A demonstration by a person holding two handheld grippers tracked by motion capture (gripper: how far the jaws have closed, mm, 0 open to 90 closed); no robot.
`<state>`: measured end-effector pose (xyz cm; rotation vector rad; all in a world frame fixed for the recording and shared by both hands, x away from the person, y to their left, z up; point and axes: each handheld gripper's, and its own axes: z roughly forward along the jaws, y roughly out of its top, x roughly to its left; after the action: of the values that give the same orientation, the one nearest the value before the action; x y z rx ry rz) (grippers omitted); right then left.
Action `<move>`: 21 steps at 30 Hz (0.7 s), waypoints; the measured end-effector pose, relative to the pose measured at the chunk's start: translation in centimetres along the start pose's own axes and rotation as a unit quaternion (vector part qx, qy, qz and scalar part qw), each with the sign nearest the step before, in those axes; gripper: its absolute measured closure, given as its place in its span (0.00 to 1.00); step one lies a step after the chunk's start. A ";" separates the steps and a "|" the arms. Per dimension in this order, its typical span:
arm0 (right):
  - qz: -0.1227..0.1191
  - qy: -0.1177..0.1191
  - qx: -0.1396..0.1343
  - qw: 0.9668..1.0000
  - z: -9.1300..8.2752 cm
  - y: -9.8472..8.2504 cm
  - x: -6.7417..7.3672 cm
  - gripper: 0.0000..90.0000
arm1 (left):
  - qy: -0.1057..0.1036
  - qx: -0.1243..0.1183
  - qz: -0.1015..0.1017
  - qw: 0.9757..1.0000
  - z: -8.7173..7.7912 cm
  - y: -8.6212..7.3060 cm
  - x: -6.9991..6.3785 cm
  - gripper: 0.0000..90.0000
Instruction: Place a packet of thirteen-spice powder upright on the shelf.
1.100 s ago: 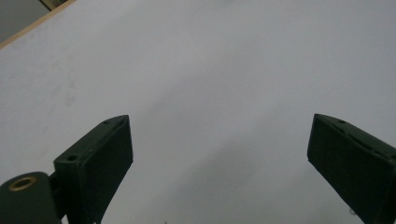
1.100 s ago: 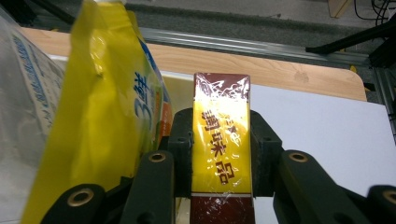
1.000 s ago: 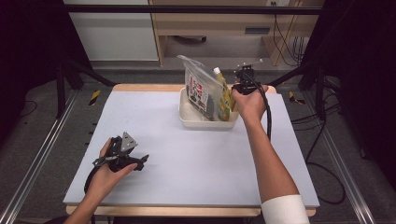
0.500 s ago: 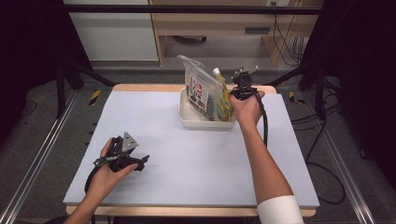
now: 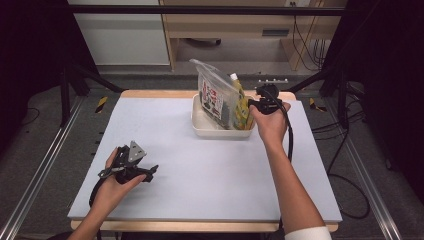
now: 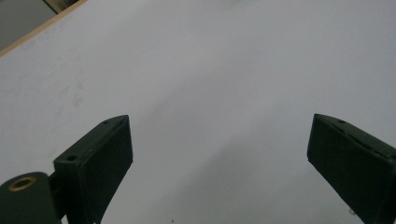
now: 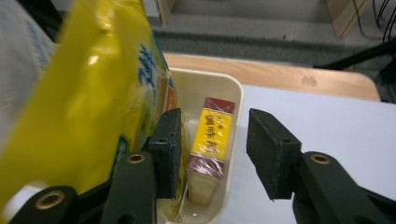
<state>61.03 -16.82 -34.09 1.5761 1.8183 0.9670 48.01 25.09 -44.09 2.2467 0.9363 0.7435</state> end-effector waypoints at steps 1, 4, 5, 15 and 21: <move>-0.002 0.006 -0.015 1.000 -0.6 -0.3 0.0 0.60 | 0.001 -0.001 -0.003 1.000 0.0 0.0 0.1 0.07; -0.021 0.006 -0.042 0.999 -2.1 -1.6 0.0 0.57 | 0.005 0.000 -0.011 1.000 0.0 -0.2 0.4 0.07; -0.023 0.006 -0.045 0.999 -2.6 -2.1 0.0 0.56 | 0.006 0.001 -0.012 1.000 0.0 -0.3 0.5 0.07; -0.038 0.026 -0.068 0.997 -4.4 -8.6 -0.4 0.34 | -0.005 -0.007 -0.046 0.999 0.1 -0.8 1.4 0.06; -0.040 0.028 -0.036 0.998 -3.6 -12.9 -1.4 0.22 | -0.007 -0.006 -0.056 0.998 0.2 -1.2 1.9 0.05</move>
<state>50.69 -19.51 -42.37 1.4357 1.8483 1.0364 48.83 27.17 -44.55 2.1659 1.0391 0.6819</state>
